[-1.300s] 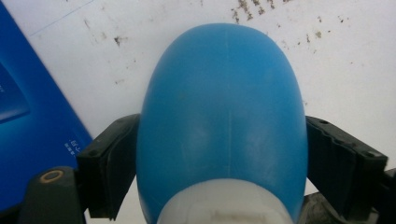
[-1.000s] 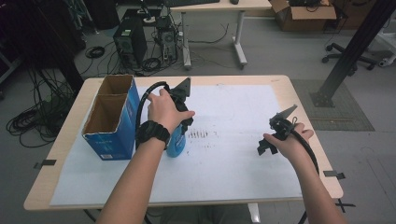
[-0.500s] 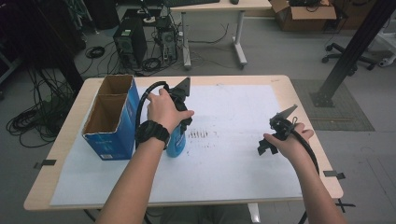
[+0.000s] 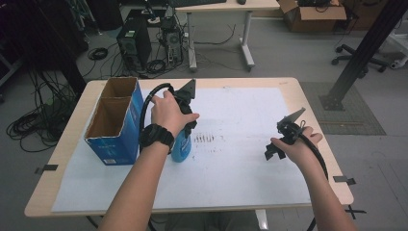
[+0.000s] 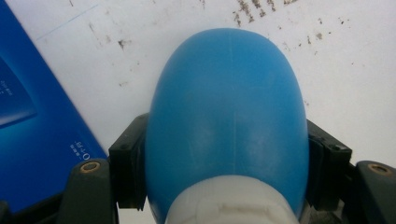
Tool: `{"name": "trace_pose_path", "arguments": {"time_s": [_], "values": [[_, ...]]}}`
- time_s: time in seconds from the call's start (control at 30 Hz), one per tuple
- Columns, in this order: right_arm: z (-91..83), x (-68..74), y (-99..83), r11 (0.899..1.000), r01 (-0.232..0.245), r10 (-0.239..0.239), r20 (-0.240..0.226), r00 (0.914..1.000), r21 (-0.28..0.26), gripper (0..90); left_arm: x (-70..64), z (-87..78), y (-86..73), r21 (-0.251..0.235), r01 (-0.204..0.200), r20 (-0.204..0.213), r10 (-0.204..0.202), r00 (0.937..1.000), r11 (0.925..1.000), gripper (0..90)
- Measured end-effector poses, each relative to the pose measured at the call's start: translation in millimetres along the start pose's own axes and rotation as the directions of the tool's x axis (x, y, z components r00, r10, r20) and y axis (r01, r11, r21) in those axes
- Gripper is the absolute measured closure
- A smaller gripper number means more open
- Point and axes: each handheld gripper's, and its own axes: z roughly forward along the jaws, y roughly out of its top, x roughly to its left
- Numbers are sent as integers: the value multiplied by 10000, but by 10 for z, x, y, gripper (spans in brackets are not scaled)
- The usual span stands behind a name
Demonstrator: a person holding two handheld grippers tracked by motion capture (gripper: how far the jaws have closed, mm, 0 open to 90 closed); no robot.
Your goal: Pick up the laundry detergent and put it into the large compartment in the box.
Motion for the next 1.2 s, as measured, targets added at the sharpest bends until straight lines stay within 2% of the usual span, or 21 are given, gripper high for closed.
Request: {"name": "trace_pose_path", "arguments": {"time_s": [0.5, 1.07, 1.2], "values": [[6, 6, 0, 10000, 5, -5, 11, 10000, 41, 62, 3, -23, 0, 18, -25, -55, 25, 10000, 10000, 364], [-9, 1, -7, 10000, -29, 29, -3, 10000, 7, 62, 10, -41, 9, 101, -3, -26, 3, 10000, 9999, 372], [-30, 17, -3, 10000, -18, 18, -2, 10000, -21, 62, 23, -109, -2, 68, -4, 19, 4, 10000, 10000, 373]]}}
